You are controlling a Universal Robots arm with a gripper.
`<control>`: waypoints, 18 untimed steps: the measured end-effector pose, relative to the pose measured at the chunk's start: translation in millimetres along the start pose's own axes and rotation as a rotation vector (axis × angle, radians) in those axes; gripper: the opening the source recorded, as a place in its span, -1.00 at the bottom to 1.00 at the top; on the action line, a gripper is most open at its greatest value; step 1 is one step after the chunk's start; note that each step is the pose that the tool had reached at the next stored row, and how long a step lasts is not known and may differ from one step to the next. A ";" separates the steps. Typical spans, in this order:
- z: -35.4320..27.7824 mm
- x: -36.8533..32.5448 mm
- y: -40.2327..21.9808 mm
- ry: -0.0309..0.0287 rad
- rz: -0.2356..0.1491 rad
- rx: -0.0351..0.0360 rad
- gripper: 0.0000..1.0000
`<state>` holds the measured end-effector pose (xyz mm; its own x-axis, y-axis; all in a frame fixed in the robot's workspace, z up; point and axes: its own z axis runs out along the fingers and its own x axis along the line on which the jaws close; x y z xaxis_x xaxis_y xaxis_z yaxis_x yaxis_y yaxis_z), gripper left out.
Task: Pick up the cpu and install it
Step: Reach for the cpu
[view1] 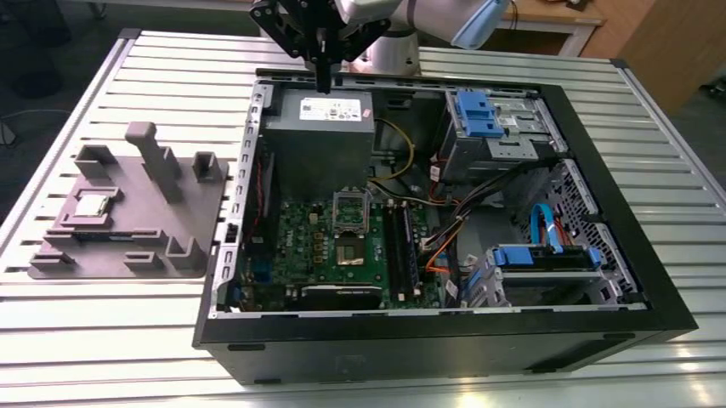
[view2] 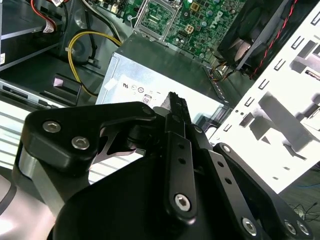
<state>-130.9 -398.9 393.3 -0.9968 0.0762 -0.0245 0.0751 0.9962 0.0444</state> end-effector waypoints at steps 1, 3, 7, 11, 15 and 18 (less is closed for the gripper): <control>0.0 0.1 0.0 0.0000 0.000 0.0000 -0.79; 0.0 0.3 0.0 0.0000 0.000 0.0000 -0.79; 0.0 1.3 -0.1 0.0000 0.000 0.0000 -0.79; -0.1 2.9 -0.2 0.0000 0.000 0.0000 -0.79; -0.1 4.3 -0.3 0.0000 0.000 0.0000 -0.79; -0.1 5.3 -0.4 0.0000 0.000 0.0000 -0.79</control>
<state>-136.2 -398.9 393.3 -0.9968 0.0762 -0.0245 0.0751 0.9962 0.0444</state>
